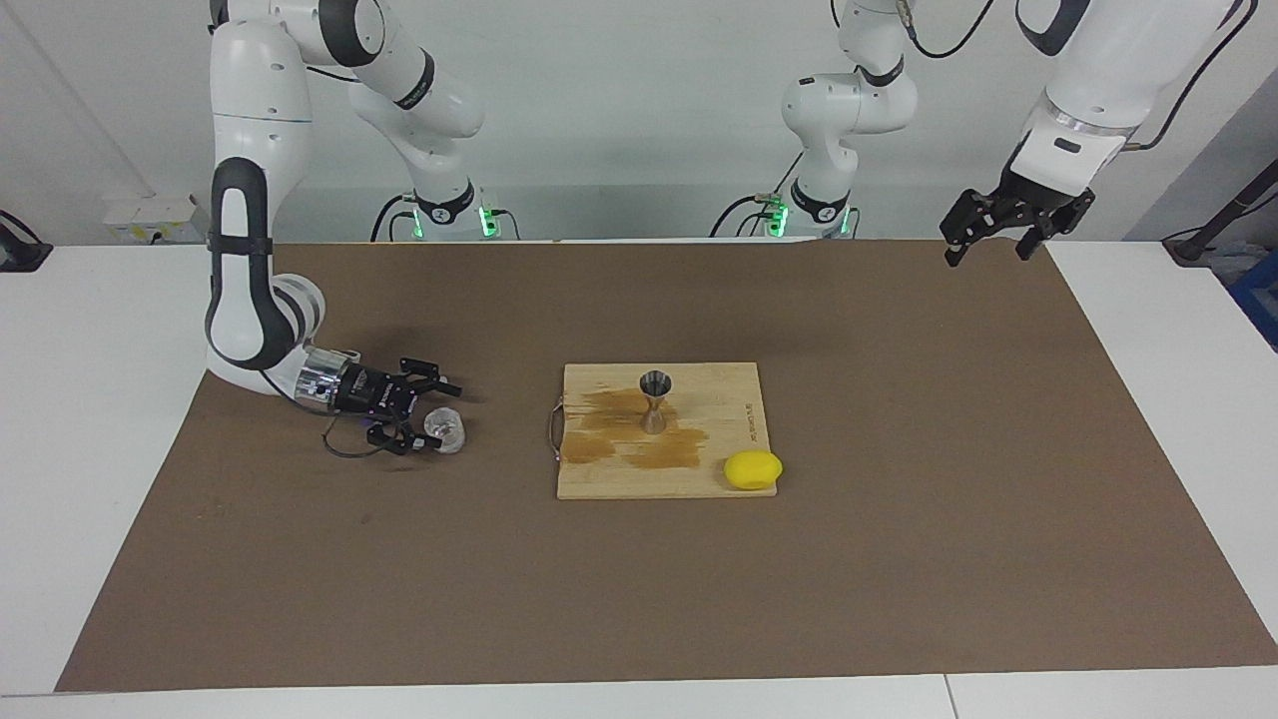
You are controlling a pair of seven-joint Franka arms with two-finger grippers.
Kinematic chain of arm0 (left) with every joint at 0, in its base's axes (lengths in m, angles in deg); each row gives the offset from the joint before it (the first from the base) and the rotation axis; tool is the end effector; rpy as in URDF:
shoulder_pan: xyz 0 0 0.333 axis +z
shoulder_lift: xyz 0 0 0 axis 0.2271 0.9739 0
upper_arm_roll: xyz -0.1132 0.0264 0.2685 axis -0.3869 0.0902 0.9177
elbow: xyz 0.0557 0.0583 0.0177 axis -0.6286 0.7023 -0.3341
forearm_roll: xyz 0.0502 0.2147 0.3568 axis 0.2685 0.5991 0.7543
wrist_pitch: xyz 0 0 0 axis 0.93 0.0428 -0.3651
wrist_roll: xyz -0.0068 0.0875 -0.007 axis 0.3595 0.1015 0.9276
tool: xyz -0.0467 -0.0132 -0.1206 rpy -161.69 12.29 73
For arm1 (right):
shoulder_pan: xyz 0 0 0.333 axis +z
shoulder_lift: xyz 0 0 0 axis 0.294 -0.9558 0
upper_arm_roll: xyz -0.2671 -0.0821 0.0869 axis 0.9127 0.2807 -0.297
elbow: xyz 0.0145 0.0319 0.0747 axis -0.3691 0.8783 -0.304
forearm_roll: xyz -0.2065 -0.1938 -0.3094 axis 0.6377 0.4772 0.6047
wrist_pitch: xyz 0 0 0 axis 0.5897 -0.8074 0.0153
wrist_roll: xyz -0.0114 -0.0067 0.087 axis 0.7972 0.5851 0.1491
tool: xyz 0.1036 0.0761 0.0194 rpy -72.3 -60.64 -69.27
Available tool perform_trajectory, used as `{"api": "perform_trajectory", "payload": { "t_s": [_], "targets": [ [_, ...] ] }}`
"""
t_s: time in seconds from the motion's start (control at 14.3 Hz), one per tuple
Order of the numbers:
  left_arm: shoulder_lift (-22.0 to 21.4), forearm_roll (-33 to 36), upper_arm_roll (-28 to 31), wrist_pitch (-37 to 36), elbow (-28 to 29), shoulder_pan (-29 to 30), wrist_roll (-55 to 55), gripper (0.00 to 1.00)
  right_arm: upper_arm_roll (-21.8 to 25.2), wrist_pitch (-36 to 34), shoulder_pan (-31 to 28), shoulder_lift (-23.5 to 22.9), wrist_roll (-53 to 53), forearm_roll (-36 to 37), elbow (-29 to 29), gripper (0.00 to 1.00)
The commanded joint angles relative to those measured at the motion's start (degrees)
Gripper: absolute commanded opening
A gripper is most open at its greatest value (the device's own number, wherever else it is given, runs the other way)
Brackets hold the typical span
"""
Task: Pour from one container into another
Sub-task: 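Open the right gripper and release the clear cup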
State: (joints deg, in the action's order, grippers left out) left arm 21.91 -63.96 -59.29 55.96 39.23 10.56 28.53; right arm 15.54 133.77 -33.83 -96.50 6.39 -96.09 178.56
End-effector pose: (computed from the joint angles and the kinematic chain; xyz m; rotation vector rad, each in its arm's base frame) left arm 0.5671 -0.0451 0.5948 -3.1319 -0.0377 0.0202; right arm 0.5534 -0.0320 0.1689 -1.3133 1.5446 0.8980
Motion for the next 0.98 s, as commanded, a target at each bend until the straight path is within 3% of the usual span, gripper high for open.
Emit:
{"api": "perform_trajectory", "payload": {
  "t_s": [0.0, 0.42, 0.91],
  "targets": [
    [-0.87, -0.76, 0.04, 0.3, 0.56, 0.28, 0.6, 1.0, -0.06, -0.55, -0.76, 5.21, 0.84, 5.3, 0.04, 1.0],
    [-0.96, -0.76, 0.04, 0.21, 0.56, 0.28, 0.52, 1.0, 0.03, 1.82, 0.21, 14.27, 1.46, 21.73, -2.95, 1.0],
    [-0.96, -0.76, 0.04, 0.13, 0.56, 0.28, 0.52, 1.0, -0.76, 2.79, 4.07, 19.72, -2.85, 46.78, -7.0, 1.0]
  ]
}}
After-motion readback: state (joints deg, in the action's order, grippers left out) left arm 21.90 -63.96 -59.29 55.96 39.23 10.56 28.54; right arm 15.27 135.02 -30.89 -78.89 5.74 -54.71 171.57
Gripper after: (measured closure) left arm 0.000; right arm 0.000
